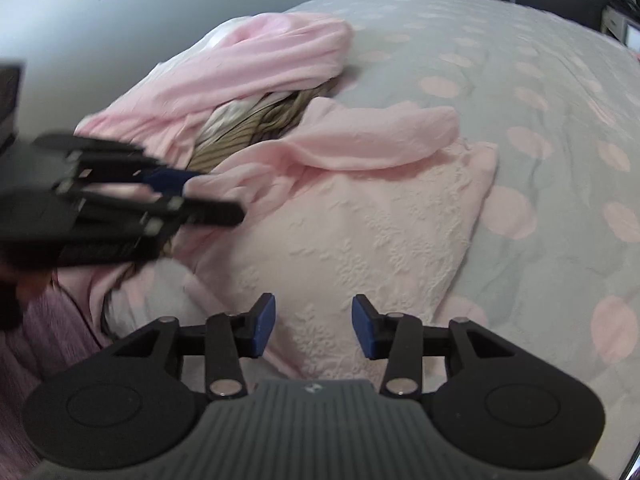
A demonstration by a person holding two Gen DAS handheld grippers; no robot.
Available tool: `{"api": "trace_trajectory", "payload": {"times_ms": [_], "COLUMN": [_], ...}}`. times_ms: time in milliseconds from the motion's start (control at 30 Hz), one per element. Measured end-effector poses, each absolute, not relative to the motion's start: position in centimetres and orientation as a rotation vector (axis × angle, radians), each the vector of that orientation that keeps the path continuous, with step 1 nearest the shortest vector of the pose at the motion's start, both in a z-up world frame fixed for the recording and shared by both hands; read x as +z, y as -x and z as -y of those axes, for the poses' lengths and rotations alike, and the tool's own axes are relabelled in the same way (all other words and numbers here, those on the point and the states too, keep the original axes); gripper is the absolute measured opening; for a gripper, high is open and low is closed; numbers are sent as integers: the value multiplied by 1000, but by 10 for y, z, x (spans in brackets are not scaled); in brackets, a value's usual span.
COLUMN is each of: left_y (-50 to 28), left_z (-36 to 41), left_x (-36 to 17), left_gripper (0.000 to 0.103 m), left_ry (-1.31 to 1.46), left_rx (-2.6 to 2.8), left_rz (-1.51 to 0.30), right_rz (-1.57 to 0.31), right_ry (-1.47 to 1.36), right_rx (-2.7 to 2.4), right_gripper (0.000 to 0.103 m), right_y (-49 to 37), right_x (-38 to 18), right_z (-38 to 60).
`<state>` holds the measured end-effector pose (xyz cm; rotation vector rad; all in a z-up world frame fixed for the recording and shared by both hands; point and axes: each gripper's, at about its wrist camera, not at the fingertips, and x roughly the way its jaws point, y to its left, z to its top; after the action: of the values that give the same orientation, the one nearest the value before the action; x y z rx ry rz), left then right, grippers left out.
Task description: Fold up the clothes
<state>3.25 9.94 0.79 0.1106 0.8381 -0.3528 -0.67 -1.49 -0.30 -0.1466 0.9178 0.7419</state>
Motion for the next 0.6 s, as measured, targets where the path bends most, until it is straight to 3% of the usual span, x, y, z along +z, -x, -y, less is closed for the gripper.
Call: {"api": "trace_trajectory", "payload": {"times_ms": [200, 600], "left_y": [-25, -23], "left_z": [-134, -154], "left_x": [-12, -65], "left_gripper": [3, 3], "left_ry": [-61, -22], "left_rx": [-254, -217], "left_rz": [-937, -1100], "right_rz": [-955, -1037], "right_ry": [152, 205], "right_rx": [741, 748], "right_gripper": [45, 46], "right_y": [2, -7], "right_x": [-26, -57], "right_z": [16, 21]}}
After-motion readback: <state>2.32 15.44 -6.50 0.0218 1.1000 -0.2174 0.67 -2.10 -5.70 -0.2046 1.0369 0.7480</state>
